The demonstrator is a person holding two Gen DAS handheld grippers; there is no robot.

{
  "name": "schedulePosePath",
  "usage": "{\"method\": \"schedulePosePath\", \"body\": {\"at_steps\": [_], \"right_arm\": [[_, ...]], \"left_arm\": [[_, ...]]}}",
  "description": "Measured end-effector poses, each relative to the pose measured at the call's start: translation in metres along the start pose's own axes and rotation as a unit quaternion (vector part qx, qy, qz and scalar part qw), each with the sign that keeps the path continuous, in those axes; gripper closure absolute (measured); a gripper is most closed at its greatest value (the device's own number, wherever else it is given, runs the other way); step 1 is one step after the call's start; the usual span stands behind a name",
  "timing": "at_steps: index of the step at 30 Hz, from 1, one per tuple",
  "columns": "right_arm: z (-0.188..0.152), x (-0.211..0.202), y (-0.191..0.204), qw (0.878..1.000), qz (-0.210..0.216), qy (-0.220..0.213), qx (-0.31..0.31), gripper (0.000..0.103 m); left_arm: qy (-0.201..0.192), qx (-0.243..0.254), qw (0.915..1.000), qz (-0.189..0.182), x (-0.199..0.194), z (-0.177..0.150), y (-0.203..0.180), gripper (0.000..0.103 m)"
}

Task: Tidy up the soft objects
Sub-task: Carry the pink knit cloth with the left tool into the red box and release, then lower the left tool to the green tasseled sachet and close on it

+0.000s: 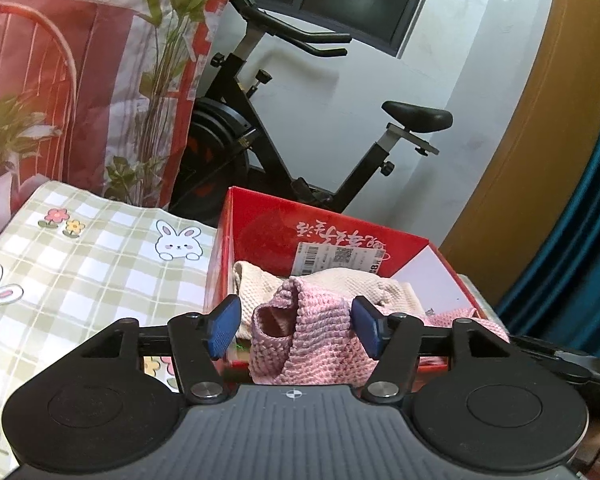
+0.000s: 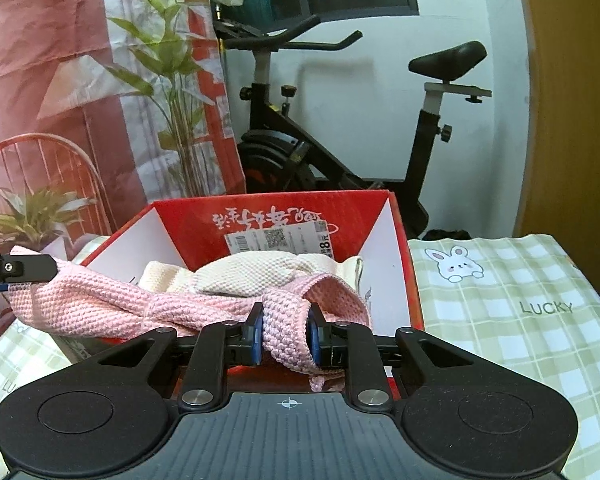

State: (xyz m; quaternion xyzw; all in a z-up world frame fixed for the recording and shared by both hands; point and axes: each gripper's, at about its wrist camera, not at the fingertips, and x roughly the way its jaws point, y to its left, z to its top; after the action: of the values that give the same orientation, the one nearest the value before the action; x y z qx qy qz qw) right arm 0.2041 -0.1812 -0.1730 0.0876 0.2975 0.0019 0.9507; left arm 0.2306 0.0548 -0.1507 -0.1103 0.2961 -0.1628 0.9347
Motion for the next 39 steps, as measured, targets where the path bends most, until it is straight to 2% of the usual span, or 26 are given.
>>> {"method": "schedulePosePath", "body": {"at_steps": [9, 20, 24, 36, 38, 39], "right_arm": [[0.003, 0.002, -0.005, 1.0, -0.015, 0.006, 0.009, 0.084], [0.004, 0.002, -0.007, 0.999, -0.038, 0.001, 0.007, 0.083], [0.005, -0.002, -0.008, 0.998, -0.054, -0.009, 0.009, 0.083], [0.006, 0.014, 0.011, 0.999, -0.021, 0.027, -0.02, 0.083], [0.007, 0.012, 0.009, 0.999, -0.024, 0.025, -0.019, 0.081], [0.007, 0.01, 0.009, 0.999, -0.03, 0.022, -0.022, 0.076]], "left_arm": [[-0.012, 0.037, 0.9986, 0.037, 0.014, 0.023, -0.007, 0.04], [-0.015, 0.046, 0.9971, 0.059, 0.009, 0.03, -0.003, 0.039], [-0.017, 0.044, 0.997, 0.061, 0.006, 0.031, -0.001, 0.038], [-0.005, 0.049, 0.9973, 0.054, 0.008, 0.024, -0.004, 0.036], [-0.003, 0.051, 0.9973, 0.052, 0.006, 0.023, -0.004, 0.036], [-0.002, 0.052, 0.9973, 0.051, 0.006, 0.023, -0.003, 0.036]]}}
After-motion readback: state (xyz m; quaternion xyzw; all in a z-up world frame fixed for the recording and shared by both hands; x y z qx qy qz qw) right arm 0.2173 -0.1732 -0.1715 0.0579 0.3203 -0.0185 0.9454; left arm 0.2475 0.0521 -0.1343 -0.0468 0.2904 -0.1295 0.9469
